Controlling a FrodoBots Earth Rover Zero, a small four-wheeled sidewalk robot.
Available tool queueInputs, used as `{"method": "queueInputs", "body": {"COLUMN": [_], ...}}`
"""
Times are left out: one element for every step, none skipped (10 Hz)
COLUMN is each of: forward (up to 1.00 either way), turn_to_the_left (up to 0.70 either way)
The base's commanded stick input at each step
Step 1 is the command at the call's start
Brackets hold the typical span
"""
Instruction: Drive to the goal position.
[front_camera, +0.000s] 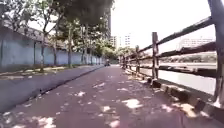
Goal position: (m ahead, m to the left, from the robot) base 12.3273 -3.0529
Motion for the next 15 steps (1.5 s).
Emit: {"method": "queueInputs", "body": {"forward": [1.00,1.00,1.00,1.00,1.00,1.00,1.00,1.00,1.00,1.00,1.00,1.00,1.00,1.00,1.00], "turn_to_the_left": [0.13,0.30,0.15,0.01,0.01,0.01,0.01,0.01,0.01,0.01,0.01,0.01,0.01,0.01,0.01]}}
